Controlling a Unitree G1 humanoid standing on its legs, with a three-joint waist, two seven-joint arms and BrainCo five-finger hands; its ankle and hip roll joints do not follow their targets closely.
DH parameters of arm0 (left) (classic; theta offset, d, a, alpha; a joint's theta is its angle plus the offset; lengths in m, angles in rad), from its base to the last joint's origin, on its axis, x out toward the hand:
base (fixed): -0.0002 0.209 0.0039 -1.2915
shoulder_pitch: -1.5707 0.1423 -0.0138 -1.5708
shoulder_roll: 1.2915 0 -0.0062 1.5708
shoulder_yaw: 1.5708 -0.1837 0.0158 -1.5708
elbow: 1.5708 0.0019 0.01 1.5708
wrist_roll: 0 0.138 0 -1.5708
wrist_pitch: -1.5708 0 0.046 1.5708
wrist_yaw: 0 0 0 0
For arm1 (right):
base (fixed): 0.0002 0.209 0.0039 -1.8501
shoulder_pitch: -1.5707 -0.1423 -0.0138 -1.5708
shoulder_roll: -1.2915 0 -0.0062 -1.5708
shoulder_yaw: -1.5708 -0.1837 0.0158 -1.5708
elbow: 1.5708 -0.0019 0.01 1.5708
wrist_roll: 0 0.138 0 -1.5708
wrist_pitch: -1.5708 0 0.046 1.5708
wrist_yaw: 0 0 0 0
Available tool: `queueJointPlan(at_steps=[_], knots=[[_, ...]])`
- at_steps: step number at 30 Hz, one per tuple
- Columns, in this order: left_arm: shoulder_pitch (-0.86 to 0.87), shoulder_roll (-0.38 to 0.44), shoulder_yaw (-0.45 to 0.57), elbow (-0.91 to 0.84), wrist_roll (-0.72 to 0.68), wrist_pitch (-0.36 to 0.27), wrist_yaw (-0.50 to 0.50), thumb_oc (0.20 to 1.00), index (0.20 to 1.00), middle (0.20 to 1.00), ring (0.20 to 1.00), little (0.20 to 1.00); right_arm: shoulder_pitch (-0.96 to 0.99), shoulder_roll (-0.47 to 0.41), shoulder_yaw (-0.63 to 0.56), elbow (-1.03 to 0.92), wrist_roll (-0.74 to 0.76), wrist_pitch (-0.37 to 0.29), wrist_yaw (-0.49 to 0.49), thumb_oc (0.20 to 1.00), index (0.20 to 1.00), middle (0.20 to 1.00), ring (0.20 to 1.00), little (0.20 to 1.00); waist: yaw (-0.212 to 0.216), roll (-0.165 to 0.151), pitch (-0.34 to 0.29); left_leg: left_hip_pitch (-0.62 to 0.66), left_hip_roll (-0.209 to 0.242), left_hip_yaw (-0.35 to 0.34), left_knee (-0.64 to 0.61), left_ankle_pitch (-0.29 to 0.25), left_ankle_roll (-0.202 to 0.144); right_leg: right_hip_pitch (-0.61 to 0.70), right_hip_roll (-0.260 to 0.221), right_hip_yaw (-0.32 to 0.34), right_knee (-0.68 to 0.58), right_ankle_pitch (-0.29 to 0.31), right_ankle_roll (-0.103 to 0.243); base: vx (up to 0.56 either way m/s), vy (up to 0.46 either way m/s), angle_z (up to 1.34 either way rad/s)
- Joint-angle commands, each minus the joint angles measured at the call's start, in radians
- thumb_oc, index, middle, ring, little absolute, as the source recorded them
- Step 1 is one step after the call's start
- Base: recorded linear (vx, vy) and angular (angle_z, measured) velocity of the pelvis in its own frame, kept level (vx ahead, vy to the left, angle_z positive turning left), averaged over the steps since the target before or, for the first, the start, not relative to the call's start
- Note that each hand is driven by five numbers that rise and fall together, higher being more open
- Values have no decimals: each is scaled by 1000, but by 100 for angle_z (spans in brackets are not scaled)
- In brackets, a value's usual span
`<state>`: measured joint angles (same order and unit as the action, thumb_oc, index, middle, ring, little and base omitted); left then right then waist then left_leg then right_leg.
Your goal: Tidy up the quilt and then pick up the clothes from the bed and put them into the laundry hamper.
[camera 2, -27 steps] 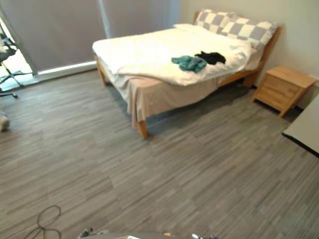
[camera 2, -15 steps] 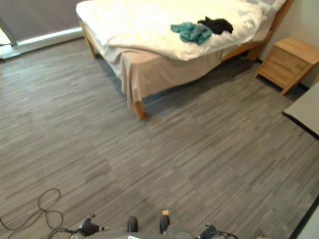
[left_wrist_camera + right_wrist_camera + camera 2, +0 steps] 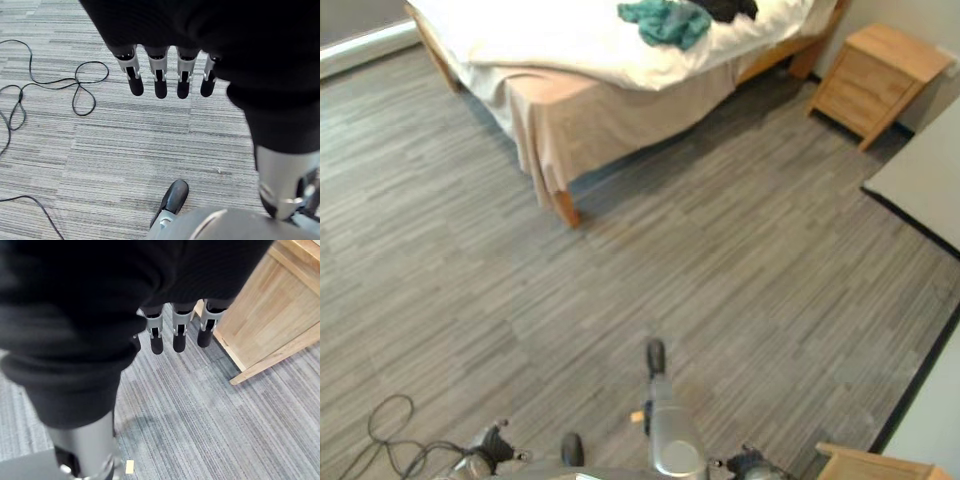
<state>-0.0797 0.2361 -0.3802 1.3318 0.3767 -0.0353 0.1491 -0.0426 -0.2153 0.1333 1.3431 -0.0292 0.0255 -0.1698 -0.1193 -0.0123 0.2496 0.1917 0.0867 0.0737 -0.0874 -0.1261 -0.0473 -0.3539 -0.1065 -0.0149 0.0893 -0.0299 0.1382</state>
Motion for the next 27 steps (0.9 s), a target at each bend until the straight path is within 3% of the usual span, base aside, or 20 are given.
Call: queueJointPlan(at_steps=[1,3,4,5,8,9,11,12,13,14,15,17,19,20,21,22,23,24,25,27], knots=[[-15,4,1,-4,35,-9,-4,1000,1000,1000,1000,1000,30,-25,31,-5,12,13,-4,1000,1000,1000,1000,1000,-29,27,-11,172,-54,8,0,-114,-5,61,34,39,-80,93,54,583,-224,30],[-21,-3,13,-44,-41,-20,0,1000,1000,1000,1000,1000,30,-41,54,23,-17,16,6,1000,1000,1000,1000,1000,-30,42,-6,43,4,20,383,85,-56,142,77,23,-72,79,-11,594,-373,4],[-29,6,16,-78,-61,-24,17,1000,1000,1000,1000,1000,31,-45,59,16,-26,15,2,1000,1000,1000,1000,1000,-16,25,10,-62,14,4,581,173,-66,180,69,9,-83,70,-39,337,-421,0],[-47,21,18,-122,-83,-25,44,1000,1000,1000,1000,1000,23,-55,61,1,-28,16,-12,1000,1000,1000,1000,1000,7,-8,38,-176,4,-12,787,211,-59,223,47,-7,-97,61,-64,318,-392,23],[-91,20,42,-159,-170,-35,111,1000,1000,1000,1000,1000,-36,-82,59,-24,-9,6,-53,1000,1000,1000,1000,1000,63,-58,64,-346,29,57,932,129,-34,342,17,-1,-152,19,-82,418,-206,-34],[-92,20,42,-159,-170,-35,111,1000,1000,1000,1000,1000,-37,-82,59,-23,-9,6,-53,1000,1000,1000,1000,1000,64,-60,63,-348,27,58,931,131,-34,340,16,0,-152,20,-82,530,15,-80],[-87,8,31,-172,-141,-34,130,1000,1000,1000,1000,1000,-62,-103,39,-43,14,-1,-79,1000,1000,1000,1000,1000,94,-57,34,-405,29,146,663,105,-39,423,3,9,-177,-33,-58,564,105,-42],[-87,8,31,-173,-141,-34,130,1000,1000,1000,1000,1000,-62,-104,39,-43,14,-1,-79,1000,1000,1000,1000,1000,96,-61,33,-401,24,150,654,111,-38,421,-1,11,-177,-33,-58,688,215,-20],[-72,2,19,-161,-104,-24,132,1000,1000,1000,1000,1000,-71,-116,39,-54,23,-5,-79,1000,1000,1000,1000,1000,117,-46,2,-394,9,206,344,133,-28,483,3,1,-177,-80,-36,443,151,-19],[-72,1,19,-161,-104,-24,132,1000,1000,1000,1000,1000,-71,-117,39,-54,23,-5,-79,1000,1000,1000,1000,1000,118,-48,2,-388,5,209,331,141,-27,482,0,3,-177,-79,-36,860,257,-21],[-71,-1,-14,-130,-21,-6,117,1000,1000,1000,1000,1000,-67,-122,33,-69,22,-14,-78,1000,1000,1000,1000,1000,123,-44,-20,-378,23,299,108,198,-38,561,12,-24,-177,-135,-23,418,105,-20],[-56,5,0,-100,-7,6,131,1000,1000,1000,1000,1000,-71,-125,30,-64,24,-21,-85,1000,1000,1000,1000,1000,129,-47,-43,-354,35,338,19,204,-23,600,32,-31,-137,-172,-15,739,185,17],[-17,-15,81,-69,-106,8,141,1000,1000,1000,1000,1000,-51,-96,33,-68,2,-24,-90,1000,1000,1000,1000,1000,152,-54,-60,-314,0,287,27,210,22,575,42,-56,84,-159,18,638,150,34],[-17,-15,81,-69,-106,8,141,1000,1000,1000,1000,1000,-51,-96,33,-68,2,-24,-90,1000,1000,1000,1000,1000,151,-55,-61,-315,-1,286,27,210,23,573,40,-57,87,-161,18,391,99,20],[-5,-11,93,-59,-112,16,126,1000,1000,1000,1000,1000,-41,-72,47,-94,-34,-13,-79,1000,1000,1000,1000,1000,134,-58,-42,-245,-30,256,14,171,55,449,20,-54,370,-48,78,218,67,39],[-5,-10,94,-59,-111,16,126,1000,1000,1000,1000,1000,-41,-72,47,-94,-34,-13,-79,1000,1000,1000,1000,1000,134,-59,-43,-246,-31,256,14,171,55,447,18,-53,373,-50,78,398,98,80],[-18,19,59,-50,-35,24,97,1000,1000,1000,1000,1000,-56,-58,108,-154,-101,-17,-55,1000,1000,1000,1000,1000,108,-42,-13,-189,-11,229,0,149,62,282,38,-7,594,40,94,185,35,96],[-18,19,59,-50,-35,24,97,1000,1000,1000,1000,1000,-56,-58,108,-154,-101,-17,-55,1000,1000,1000,1000,1000,106,-46,-11,-187,-17,228,0,147,63,284,32,-7,599,35,96,438,44,138],[-28,43,41,-48,6,22,75,1000,1000,1000,1000,1000,-62,-55,146,-181,-138,-19,-39,1000,1000,1000,1000,1000,92,-31,11,-155,-2,206,0,134,53,204,25,-15,582,7,67,409,-20,106],[-47,63,32,-46,29,21,67,1000,1000,1000,1000,1000,-55,-48,159,-195,-139,-19,-33,1000,1000,1000,1000,1000,76,-37,24,-130,-8,175,0,119,38,213,9,-21,393,-65,40,458,-91,83]])
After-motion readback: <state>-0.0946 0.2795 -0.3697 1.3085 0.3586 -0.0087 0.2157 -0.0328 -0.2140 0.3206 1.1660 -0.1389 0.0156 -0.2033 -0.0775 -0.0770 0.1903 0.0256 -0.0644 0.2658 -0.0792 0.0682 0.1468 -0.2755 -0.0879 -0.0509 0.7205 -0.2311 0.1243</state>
